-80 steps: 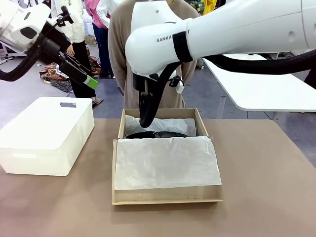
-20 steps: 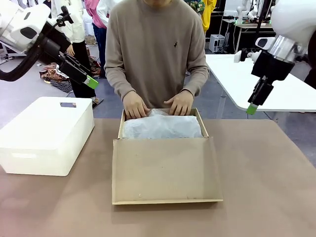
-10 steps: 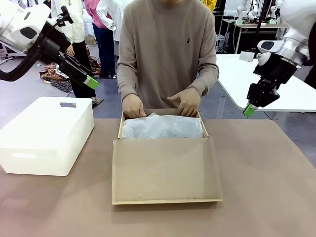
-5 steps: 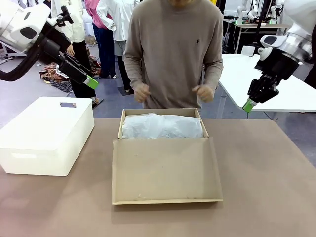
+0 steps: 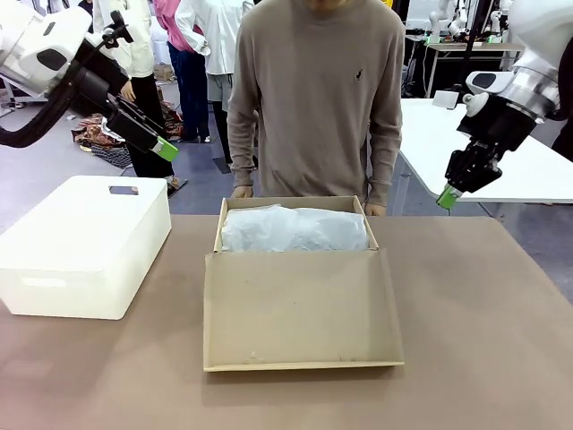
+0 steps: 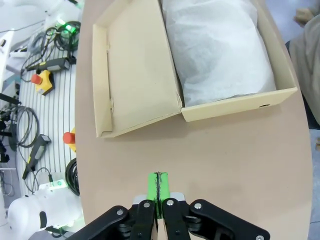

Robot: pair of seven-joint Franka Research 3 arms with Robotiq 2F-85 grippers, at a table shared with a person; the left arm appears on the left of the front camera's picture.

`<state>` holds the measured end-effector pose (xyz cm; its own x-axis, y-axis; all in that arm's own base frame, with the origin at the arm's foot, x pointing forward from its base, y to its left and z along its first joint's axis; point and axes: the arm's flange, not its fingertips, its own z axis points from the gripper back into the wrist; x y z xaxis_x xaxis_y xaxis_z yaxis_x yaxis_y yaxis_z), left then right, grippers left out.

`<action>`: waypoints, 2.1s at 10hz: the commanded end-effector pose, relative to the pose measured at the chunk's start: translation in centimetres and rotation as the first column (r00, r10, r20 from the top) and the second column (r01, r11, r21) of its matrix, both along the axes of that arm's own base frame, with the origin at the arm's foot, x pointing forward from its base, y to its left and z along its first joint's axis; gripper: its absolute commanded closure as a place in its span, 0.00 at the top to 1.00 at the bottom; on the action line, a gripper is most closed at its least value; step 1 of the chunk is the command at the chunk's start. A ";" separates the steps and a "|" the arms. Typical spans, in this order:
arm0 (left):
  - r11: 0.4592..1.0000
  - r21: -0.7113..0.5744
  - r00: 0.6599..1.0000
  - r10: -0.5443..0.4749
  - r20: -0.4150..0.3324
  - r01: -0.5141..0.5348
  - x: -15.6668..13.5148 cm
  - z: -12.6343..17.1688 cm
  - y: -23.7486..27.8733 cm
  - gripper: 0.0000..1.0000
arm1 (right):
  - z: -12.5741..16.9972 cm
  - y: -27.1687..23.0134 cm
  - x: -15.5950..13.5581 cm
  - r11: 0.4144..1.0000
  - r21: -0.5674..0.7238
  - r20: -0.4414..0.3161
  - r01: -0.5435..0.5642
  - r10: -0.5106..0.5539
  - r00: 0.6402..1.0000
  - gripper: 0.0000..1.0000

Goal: Pack the shoes into the box.
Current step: Close the Shoes Box.

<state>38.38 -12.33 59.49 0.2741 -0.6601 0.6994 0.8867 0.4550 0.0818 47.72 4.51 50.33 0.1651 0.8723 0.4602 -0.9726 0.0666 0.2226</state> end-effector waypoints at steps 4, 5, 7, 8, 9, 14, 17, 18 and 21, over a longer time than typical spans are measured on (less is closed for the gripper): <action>1.000 -0.019 1.000 -0.013 -0.002 0.013 0.1 0.0 0.1 1.00 | -4.3 -0.4 -0.4 0.991 0.100 0.074 -0.092 0.085 0.994 0.00; 1.000 -0.019 1.000 -0.013 -0.002 0.013 0.1 0.0 0.1 1.00 | -5.3 -0.4 -0.8 0.986 0.115 0.091 -0.120 0.110 0.990 0.00; 1.000 -0.019 1.000 -0.013 -0.002 0.013 0.1 0.0 0.1 1.00 | -7.6 -0.5 -1.6 0.979 0.139 0.096 -0.153 0.140 0.986 0.00; 1.000 -0.019 1.000 -0.013 -0.002 0.013 0.1 0.0 0.1 1.00 | -8.7 -0.4 -1.9 0.976 0.140 0.093 -0.166 0.154 0.984 0.00; 1.000 -0.019 1.000 -0.013 -0.002 0.013 0.1 0.0 0.1 1.00 | -9.6 -0.3 -2.0 0.974 0.145 0.090 -0.176 0.164 0.982 0.00; 1.000 -0.019 1.000 -0.013 -0.002 0.013 0.1 0.0 0.1 1.00 | -12.0 0.8 -2.1 0.985 0.122 0.055 -0.122 0.117 0.992 0.00; 1.000 -0.019 1.000 -0.013 -0.002 0.013 0.1 0.0 0.1 1.00 | -11.7 0.4 -2.0 0.984 0.105 0.041 -0.143 0.140 0.989 0.00; 1.000 -0.019 1.000 -0.013 -0.002 0.013 0.1 0.0 0.1 1.00 | -11.7 0.4 -2.0 0.984 0.105 0.041 -0.143 0.140 0.989 0.00; 1.000 -0.019 1.000 -0.013 -0.002 0.013 0.1 0.0 0.1 1.00 | -11.7 0.5 -2.0 0.985 0.103 0.036 -0.138 0.135 0.990 0.00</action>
